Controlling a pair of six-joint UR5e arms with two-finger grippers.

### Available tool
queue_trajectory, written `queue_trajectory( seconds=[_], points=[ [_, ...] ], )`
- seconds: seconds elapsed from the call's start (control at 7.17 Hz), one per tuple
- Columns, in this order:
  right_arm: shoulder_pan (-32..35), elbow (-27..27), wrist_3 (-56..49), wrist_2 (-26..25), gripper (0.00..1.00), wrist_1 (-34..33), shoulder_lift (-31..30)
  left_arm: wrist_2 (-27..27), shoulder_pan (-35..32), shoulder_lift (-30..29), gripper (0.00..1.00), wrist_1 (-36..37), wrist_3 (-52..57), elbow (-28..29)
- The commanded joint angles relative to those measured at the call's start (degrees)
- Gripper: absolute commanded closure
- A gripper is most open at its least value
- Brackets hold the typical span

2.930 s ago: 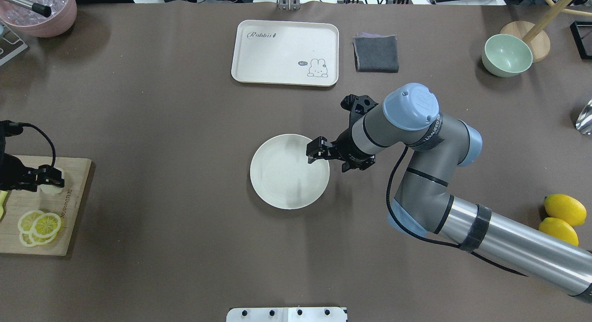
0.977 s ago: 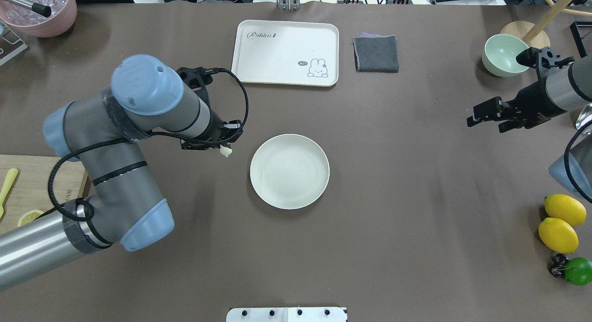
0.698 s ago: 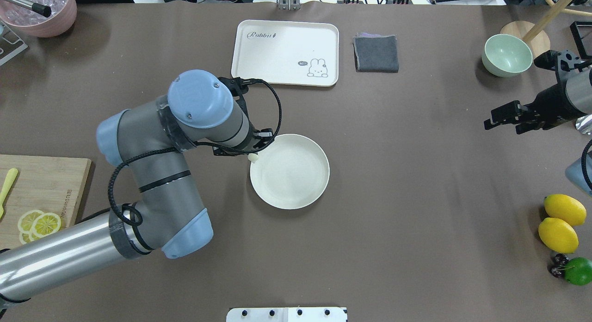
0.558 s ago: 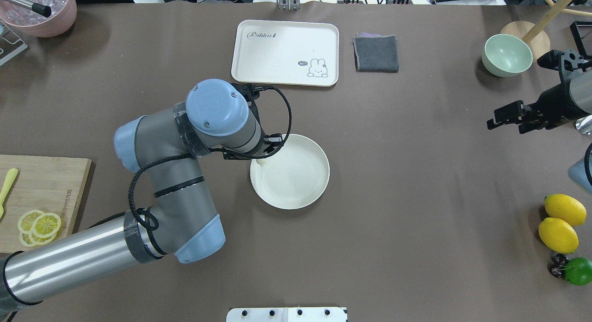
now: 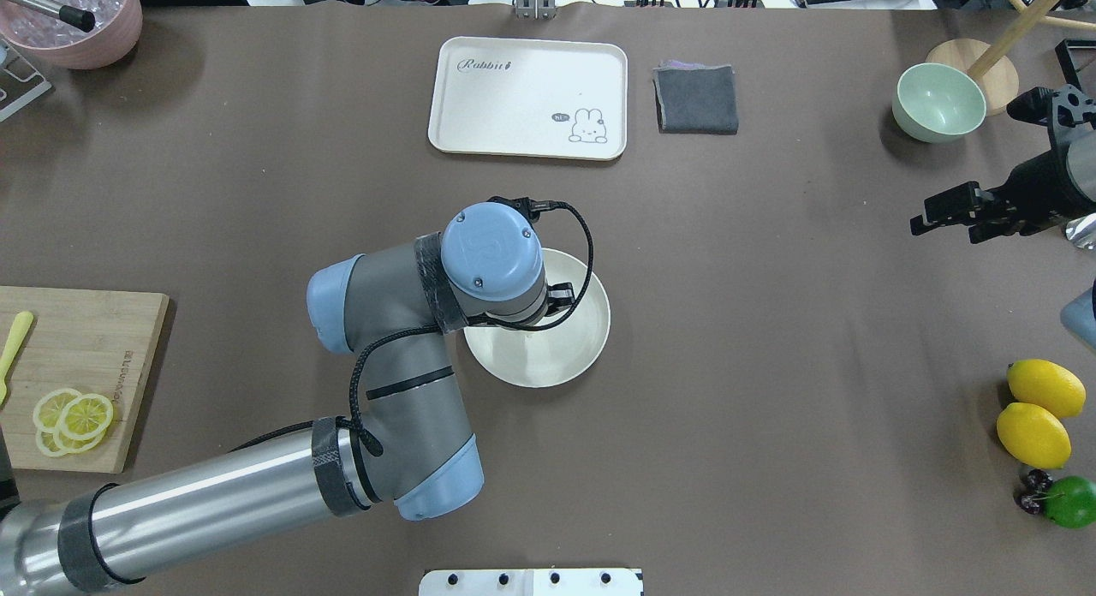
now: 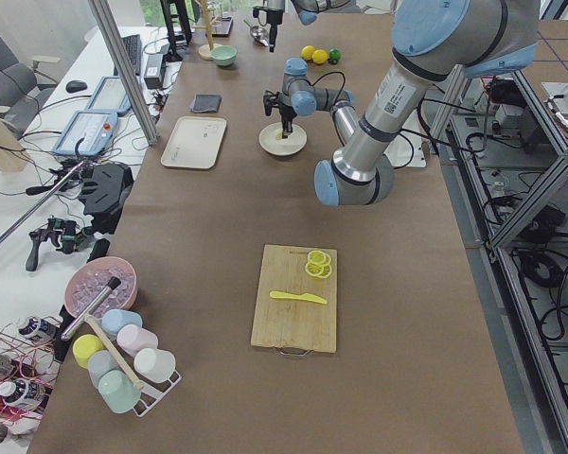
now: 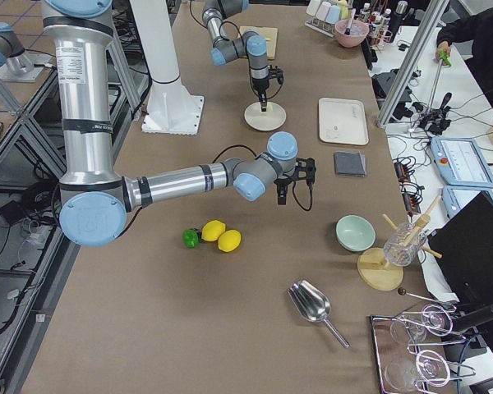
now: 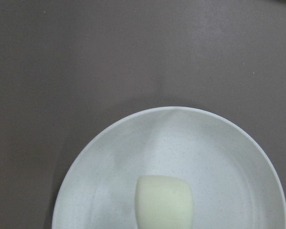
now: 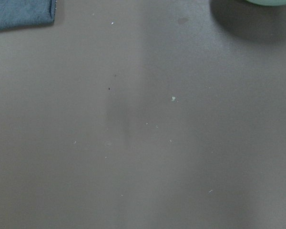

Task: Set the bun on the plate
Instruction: 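Carry the bun over the white plate and lower it with the left gripper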

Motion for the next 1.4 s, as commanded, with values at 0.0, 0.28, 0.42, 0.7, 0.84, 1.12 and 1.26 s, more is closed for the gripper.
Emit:
queue_trajectory(
  seconds=[0.0,0.28,0.42,0.7,0.84,1.12,1.26],
  points=[
    [0.04,0.06,-0.01,0.07,0.00,0.09,-0.01,0.64,0.94,-0.07,0.79,-1.50,-0.25,1.36],
    [-0.05,0.14,-0.01,-0.02,0.00,0.17,-0.01,0.90,1.38,-0.06,0.71,-3.09,-1.13,2.51],
    [0.04,0.14,-0.01,0.07,0.00,0.18,-0.09,0.90,1.38,-0.15,0.56,-3.10,-1.04,2.42],
    [-0.05,0.14,-0.01,0.07,0.00,0.18,-0.01,0.90,1.38,-0.06,0.41,-3.01,-0.95,1.99],
    [-0.13,0.14,0.08,-0.02,0.00,0.09,0.17,0.90,1.38,-0.15,0.31,-3.01,-0.95,1.98],
    [-0.22,0.14,0.08,0.07,0.00,0.00,0.52,0.90,1.20,-0.06,0.29,-2.92,-0.87,1.37],
    [-0.40,0.06,0.08,0.24,0.00,-0.09,0.69,0.56,-0.10,0.46,0.29,-2.66,-0.17,-0.55]
  ],
)
